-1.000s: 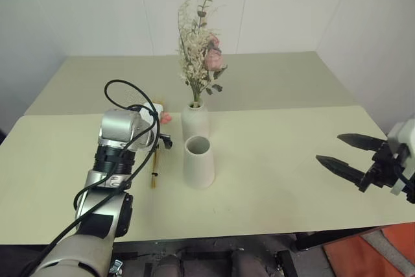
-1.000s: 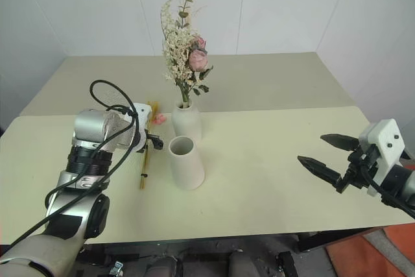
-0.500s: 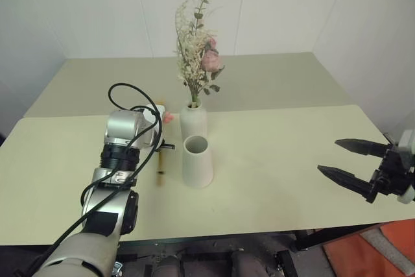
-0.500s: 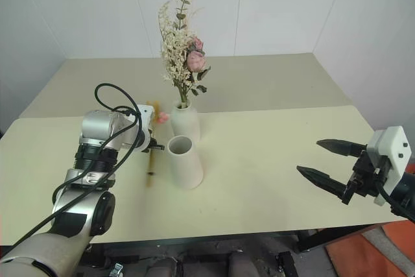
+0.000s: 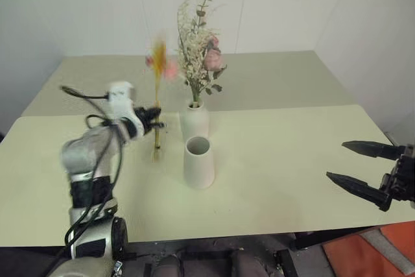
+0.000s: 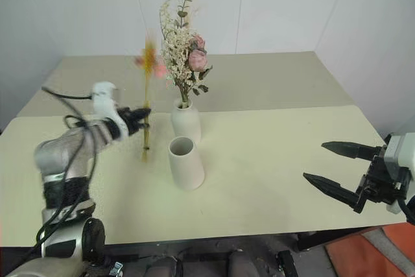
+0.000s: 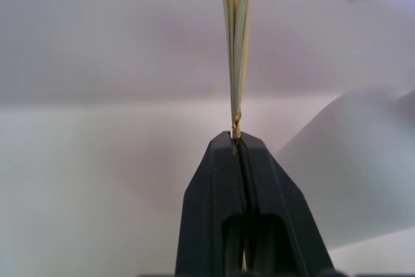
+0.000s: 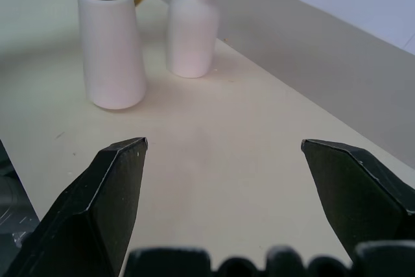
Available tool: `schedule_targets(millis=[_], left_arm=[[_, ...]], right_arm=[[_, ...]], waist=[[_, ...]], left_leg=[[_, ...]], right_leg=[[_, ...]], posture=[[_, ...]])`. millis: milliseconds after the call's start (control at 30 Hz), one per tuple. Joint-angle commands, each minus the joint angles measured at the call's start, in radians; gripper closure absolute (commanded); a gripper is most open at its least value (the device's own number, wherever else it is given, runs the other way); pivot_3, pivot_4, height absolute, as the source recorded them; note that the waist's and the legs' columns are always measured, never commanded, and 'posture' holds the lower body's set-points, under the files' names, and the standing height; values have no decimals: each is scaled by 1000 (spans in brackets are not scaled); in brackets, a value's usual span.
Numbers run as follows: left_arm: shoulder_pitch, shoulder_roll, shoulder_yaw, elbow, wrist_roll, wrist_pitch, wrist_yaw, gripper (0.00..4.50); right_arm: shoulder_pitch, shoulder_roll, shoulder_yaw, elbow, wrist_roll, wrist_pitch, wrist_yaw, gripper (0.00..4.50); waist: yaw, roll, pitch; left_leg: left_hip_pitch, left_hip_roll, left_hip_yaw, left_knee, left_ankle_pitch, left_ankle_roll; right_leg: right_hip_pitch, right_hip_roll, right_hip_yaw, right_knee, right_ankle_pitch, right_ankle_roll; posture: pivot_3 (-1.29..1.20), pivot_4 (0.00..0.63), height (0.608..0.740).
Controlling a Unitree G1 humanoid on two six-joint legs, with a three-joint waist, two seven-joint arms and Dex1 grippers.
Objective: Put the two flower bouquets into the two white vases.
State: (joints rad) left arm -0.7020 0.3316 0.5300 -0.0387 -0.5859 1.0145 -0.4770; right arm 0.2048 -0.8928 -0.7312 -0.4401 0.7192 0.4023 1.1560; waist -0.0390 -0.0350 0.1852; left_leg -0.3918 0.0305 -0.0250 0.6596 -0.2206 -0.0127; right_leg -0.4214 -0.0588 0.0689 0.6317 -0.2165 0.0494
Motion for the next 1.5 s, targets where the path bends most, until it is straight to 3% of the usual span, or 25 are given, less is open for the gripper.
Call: schedule_targets(millis=[33,167,400,700,1367,1500], left_arm=[[13,53,105,7,-234,-55,-252,4482],[-69,78,87,69,-381,-82,-429,4482],[-264,54,4,305,-436,-116,-534,4482],[-242,-15,-192,321,-364,-216,-711,4482],[-157,53,-430,360,-144,-436,-968,4482],[-143,81,-461,355,-116,-452,-1016,3557]], right_arm=[[5,-1,-16,-5,9,-36,30,0],[19,-4,-5,-4,6,-49,61,0],[23,3,8,12,-28,-70,51,0],[72,27,-21,-31,-29,-65,17,0],[98,28,-17,-55,-27,-63,-28,0],[96,29,-9,-55,-28,-65,-32,0]], waist=[[-1,0,0],[18,0,0],[24,-1,0],[18,-1,0],[22,-1,0],[21,-1,0]], left_leg=[[0,0,0,0,0,0],[-1,-1,0,1,1,-1],[-4,-1,-1,2,4,-4],[-7,-1,-1,1,4,-4],[-7,-1,-1,2,4,-4],[-7,-1,-1,2,4,-4]], right_leg=[[1,0,0,-1,0,1],[3,0,0,-2,1,1],[3,0,1,-3,1,2],[0,1,2,-3,1,2],[1,1,2,-3,1,2],[1,1,2,-3,1,2]], posture=[[0,150,740],[0,150,740],[0,150,740],[0,150,740],[0,150,740],[0,150,740]])
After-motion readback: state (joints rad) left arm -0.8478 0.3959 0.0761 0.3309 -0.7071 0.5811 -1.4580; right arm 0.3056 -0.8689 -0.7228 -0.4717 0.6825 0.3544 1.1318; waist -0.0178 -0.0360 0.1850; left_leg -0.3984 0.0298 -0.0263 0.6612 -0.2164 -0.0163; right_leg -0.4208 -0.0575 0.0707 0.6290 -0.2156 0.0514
